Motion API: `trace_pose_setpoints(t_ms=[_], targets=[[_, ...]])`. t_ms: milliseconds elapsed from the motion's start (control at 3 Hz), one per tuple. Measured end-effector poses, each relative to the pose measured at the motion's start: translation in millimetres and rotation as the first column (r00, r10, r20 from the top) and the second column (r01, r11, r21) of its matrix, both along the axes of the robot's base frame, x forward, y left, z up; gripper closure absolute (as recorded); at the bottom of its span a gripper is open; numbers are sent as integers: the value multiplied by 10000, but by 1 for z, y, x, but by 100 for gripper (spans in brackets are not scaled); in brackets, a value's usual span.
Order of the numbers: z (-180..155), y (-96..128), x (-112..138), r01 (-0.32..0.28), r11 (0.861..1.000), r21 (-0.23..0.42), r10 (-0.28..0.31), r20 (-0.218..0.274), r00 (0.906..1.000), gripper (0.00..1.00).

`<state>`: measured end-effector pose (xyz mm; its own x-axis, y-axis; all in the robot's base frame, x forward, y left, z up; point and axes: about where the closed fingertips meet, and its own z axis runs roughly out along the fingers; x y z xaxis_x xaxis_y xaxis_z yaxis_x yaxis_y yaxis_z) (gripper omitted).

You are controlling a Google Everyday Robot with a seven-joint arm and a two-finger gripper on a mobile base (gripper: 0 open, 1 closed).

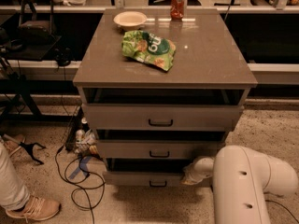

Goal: Open bottom drawer

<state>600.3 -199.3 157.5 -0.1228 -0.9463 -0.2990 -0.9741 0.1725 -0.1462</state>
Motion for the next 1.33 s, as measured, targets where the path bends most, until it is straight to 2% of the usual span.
trace_pose_setpoints(t_ms=[333, 667, 1000, 1333], targets=[[2, 0, 0, 0, 10000, 0, 0, 0, 10000, 100], [2, 0, 0, 3, 10000, 1, -3, -2, 10000, 100], [-5, -18, -28, 423, 9991, 72, -419, -391, 9984, 100], [-1, -15, -27, 422, 9991, 72, -419, -391, 9984, 83]])
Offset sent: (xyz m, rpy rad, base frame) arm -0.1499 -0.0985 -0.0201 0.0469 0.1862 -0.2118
